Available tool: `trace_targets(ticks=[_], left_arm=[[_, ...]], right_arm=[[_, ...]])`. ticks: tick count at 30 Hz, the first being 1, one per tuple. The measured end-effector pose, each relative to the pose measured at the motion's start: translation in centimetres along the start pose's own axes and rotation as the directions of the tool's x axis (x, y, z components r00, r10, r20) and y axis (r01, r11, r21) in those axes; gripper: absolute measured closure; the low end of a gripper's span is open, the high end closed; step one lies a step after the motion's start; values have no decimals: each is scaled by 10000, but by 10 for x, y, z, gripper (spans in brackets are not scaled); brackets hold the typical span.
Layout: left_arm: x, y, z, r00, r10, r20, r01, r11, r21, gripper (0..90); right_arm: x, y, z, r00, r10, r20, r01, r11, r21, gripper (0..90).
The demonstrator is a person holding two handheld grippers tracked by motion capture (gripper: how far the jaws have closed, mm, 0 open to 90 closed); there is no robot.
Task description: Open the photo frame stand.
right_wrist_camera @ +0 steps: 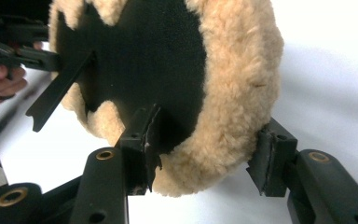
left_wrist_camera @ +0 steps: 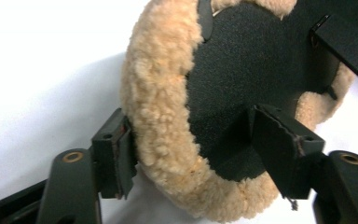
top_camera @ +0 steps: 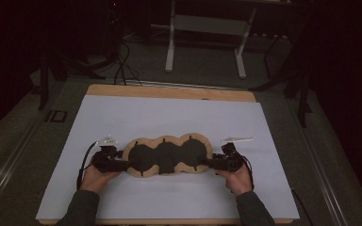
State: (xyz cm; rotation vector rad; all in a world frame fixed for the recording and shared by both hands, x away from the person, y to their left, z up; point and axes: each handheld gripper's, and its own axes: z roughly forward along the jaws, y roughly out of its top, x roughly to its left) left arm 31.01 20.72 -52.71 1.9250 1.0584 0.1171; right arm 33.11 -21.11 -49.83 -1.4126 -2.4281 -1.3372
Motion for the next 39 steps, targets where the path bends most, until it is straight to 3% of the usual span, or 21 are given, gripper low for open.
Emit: trace_targets(ticks=[3, 19, 26, 32, 39], left_arm=[[0, -1, -4, 9999, 101, 42, -101, 9999, -123, 430], [-8, 2, -6, 9965, 747, -368, -756, 9969, -239, 464], [-16, 3, -7, 9889, 1275, -759, -1306, 9907, -384, 482], [-20, 3, -8, 9853, 1447, -908, -1488, 9881, -393, 488], [-26, 2, -9, 9751, 1859, -1207, -1914, 9808, -360, 492]], right_arm=[[-1, -1, 1, 9999, -75, 129, 74, 9999, 118, 484], [-3, -3, 4, 9986, -257, 464, 250, 9996, 154, 470], [-6, -4, 4, 9969, -364, 692, 358, 9993, 97, 455], [-8, -4, 7, 9968, -349, 719, 349, 9994, 14, 442], [-11, -3, 10, 9966, -449, 684, 448, 9990, 35, 428]])
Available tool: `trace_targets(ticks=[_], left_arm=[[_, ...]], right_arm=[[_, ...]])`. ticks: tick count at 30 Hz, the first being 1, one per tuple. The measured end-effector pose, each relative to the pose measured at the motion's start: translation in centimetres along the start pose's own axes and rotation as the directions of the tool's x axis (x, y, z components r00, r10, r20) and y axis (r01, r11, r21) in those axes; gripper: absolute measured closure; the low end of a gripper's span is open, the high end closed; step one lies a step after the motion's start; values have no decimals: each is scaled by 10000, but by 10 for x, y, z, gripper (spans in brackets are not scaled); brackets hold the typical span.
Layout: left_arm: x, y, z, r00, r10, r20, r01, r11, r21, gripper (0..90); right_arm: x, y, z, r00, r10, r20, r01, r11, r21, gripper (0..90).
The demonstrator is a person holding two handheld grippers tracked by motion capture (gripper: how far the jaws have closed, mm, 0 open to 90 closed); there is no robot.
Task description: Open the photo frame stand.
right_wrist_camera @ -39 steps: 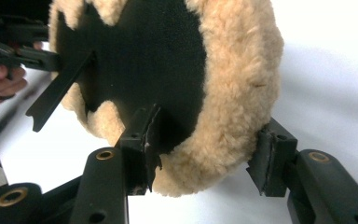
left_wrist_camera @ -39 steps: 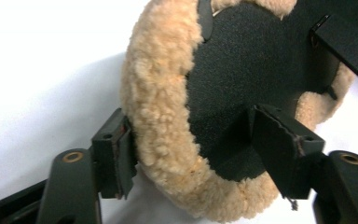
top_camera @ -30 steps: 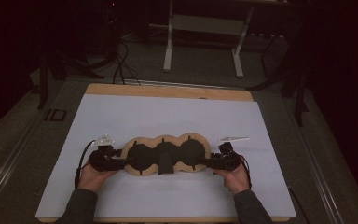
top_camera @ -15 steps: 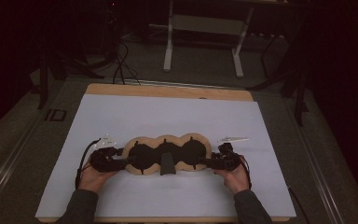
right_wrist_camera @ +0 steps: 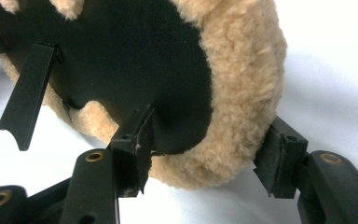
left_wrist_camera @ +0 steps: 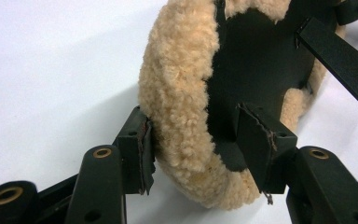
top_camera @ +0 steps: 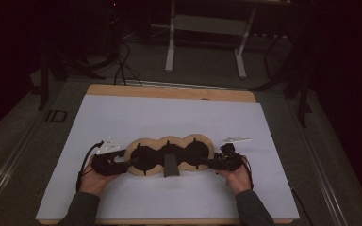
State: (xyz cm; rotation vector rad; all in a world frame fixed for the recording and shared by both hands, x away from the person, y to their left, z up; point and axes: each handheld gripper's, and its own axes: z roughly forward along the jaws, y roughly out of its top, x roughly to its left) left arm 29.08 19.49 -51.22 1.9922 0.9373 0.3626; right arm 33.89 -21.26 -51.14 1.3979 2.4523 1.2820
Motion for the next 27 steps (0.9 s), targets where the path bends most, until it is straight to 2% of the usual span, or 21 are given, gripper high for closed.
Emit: trace_targets(ticks=[5, 7, 16, 18, 19, 26, 27], left_arm=[[-4, -1, -2, 9997, 197, -122, -198, 9998, -52, 501], [-9, -1, -4, 9982, 483, -355, -485, 9988, -46, 503], [-11, -3, -7, 9974, 635, -342, -641, 9978, -157, 518], [-13, -3, -7, 9958, 796, -451, -802, 9967, -108, 516], [-16, -3, -8, 9932, 1010, -572, -1016, 9948, -70, 516], [-21, -2, -8, 9877, 1357, -780, -1363, 9907, -26, 517], [-23, -1, -7, 9853, 1472, -869, -1481, 9890, -37, 518]], right_arm=[[-2, 1, 4, 10000, -66, 29, 66, 10000, 12, 401], [-2, 2, 5, 9999, -84, 60, 84, 10000, 50, 391], [-3, 4, 7, 9996, -249, 137, 248, 9997, 29, 387], [-3, 5, 8, 9995, -241, 215, 241, 9997, 10, 384], [-4, 5, 8, 9996, -180, 210, 180, 9998, -10, 381], [-6, 7, 9, 9996, -105, 268, 108, 9999, -104, 371], [-6, 7, 9, 9994, -77, 341, 82, 9999, -147, 370]])
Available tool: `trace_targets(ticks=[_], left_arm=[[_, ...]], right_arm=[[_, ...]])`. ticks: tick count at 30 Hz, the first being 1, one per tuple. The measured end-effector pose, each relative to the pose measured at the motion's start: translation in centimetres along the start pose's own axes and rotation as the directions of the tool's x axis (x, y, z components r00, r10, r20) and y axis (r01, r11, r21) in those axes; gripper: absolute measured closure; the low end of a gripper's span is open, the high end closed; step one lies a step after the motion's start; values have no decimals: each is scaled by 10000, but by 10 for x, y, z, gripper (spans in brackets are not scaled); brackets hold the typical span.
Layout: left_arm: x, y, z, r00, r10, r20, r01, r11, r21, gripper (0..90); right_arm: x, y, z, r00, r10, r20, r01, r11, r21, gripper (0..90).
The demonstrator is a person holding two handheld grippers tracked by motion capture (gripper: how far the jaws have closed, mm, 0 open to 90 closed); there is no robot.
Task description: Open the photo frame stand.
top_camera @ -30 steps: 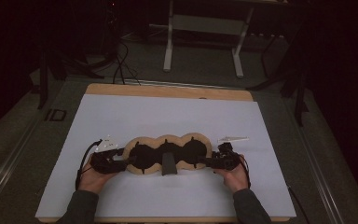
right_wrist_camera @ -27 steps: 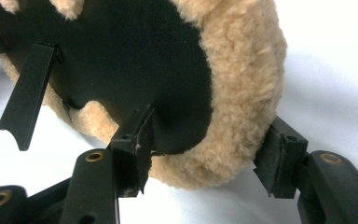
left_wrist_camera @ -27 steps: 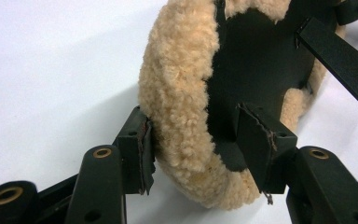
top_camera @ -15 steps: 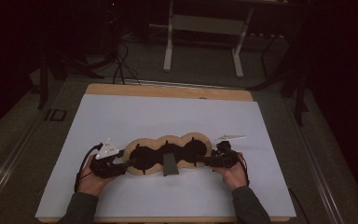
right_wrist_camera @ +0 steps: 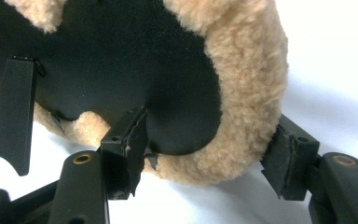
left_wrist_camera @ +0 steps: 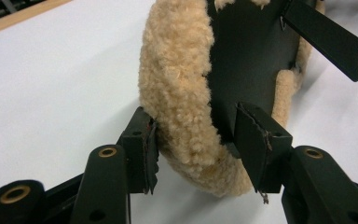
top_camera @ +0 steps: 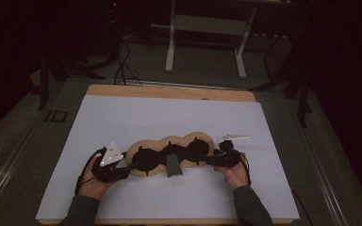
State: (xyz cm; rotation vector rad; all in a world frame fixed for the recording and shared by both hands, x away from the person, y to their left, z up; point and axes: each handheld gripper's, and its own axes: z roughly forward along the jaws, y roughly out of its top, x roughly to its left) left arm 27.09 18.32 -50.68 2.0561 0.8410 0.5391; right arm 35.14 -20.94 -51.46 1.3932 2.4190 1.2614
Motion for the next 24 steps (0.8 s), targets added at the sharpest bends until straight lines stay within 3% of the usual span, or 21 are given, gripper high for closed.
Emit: trace_targets(ticks=[6, 14, 15, 24], left_arm=[[-4, 4, 2, 9983, 428, -388, -427, 9991, 38, 519], [-2, 4, 3, 9988, 318, -364, -321, 9995, -72, 527], [2, 2, 2, 10000, -75, 5, 75, 9994, -332, 539], [6, -2, -2, 9969, -483, 625, 520, 9969, -582, 576]], right_arm=[[-1, 2, 0, 9998, 11, 197, -10, 10000, -69, 365], [-1, 3, 1, 9993, 37, 370, -30, 9998, -185, 364], [-2, 2, 1, 9995, 92, 310, -86, 9997, -207, 363], [-3, -1, -2, 9998, 119, 180, -115, 9997, -234, 361]])
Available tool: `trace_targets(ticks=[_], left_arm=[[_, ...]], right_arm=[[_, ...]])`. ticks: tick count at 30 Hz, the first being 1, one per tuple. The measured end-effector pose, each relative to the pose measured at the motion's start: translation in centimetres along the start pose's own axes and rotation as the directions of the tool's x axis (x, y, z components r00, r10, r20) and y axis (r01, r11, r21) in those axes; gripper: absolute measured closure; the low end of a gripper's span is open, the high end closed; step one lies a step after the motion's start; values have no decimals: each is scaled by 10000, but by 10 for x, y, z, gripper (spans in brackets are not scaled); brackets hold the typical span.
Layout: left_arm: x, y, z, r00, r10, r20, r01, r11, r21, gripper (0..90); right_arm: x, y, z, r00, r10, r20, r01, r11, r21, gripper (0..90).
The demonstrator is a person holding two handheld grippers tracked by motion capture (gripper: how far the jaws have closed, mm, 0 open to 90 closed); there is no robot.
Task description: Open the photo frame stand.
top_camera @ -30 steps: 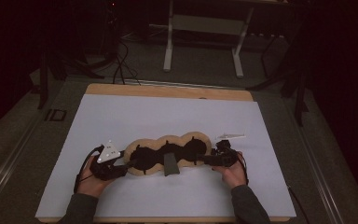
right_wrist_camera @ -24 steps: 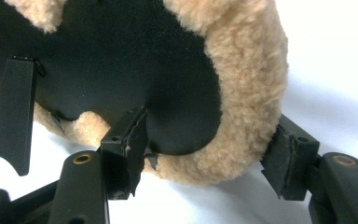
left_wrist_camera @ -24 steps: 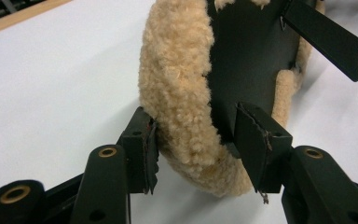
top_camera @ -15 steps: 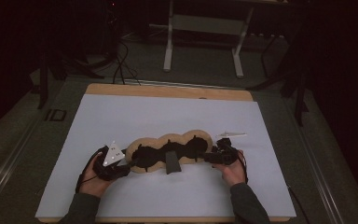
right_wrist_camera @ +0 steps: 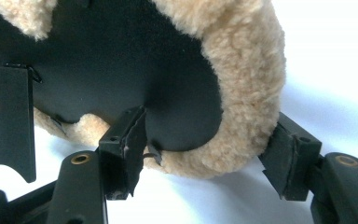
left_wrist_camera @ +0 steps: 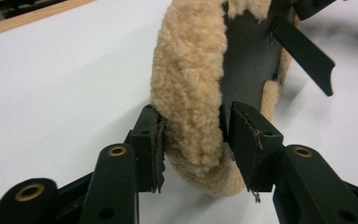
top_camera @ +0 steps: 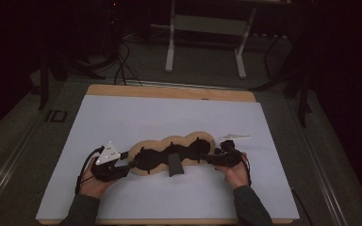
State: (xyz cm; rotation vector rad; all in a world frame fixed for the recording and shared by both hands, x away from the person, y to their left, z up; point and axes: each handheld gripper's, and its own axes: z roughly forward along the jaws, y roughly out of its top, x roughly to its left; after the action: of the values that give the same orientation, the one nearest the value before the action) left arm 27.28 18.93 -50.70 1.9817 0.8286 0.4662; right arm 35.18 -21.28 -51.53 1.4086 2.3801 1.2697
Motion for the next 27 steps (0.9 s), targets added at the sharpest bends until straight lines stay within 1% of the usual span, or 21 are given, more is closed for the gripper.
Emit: trace_targets(ticks=[2, 10, 14, 15, 16, 17, 18, 19, 23, 25, 27], left_arm=[[1, -1, -2, 9998, -70, 194, 72, 9999, -88, 582], [3, -2, -5, 9977, -259, 624, 276, 9992, -280, 609], [2, -2, -5, 9980, -185, 611, 203, 9994, -291, 611], [0, -2, -6, 9985, -10, 549, 27, 9995, -308, 611], [0, -2, -6, 9985, 50, 545, -33, 9995, -313, 615], [-1, -2, -7, 9985, 101, 547, -83, 9995, -317, 618], [-1, -2, -7, 9983, 156, 555, -138, 9994, -322, 622], [-1, -2, -7, 9982, 196, 568, -178, 9993, -327, 622], [-1, -3, -7, 9981, 187, 591, -166, 9992, -353, 625], [-1, -3, -7, 9981, 171, 599, -150, 9992, -358, 624], [0, -3, -8, 9976, 83, 692, -58, 9993, -362, 620]], right_arm=[[0, 0, 0, 10000, -5, -12, 5, 10000, 0, 361], [-1, -5, -7, 9998, 141, -147, -142, 9999, -28, 381], [-2, -7, -10, 9993, 317, -187, -318, 9995, -42, 394], [-2, -7, -10, 9993, 317, -187, -318, 9995, -42, 400], [-3, -9, -12, 9984, 536, -188, -538, 9985, -105, 422], [-3, -10, -13, 9983, 567, -163, -569, 9983, -140, 434], [-3, -13, -15, 9974, 710, -92, -712, 9973, -163, 455], [-3, -13, -15, 9974, 710, -92, -712, 9973, -163, 455], [-4, -19, -23, 9949, 1009, -65, -1010, 9947, -174, 492], [-3, -20, -26, 9952, 970, -85, -971, 9951, -190, 517], [-1, -20, -29, 9967, 811, -14, -811, 9964, -233, 569]])
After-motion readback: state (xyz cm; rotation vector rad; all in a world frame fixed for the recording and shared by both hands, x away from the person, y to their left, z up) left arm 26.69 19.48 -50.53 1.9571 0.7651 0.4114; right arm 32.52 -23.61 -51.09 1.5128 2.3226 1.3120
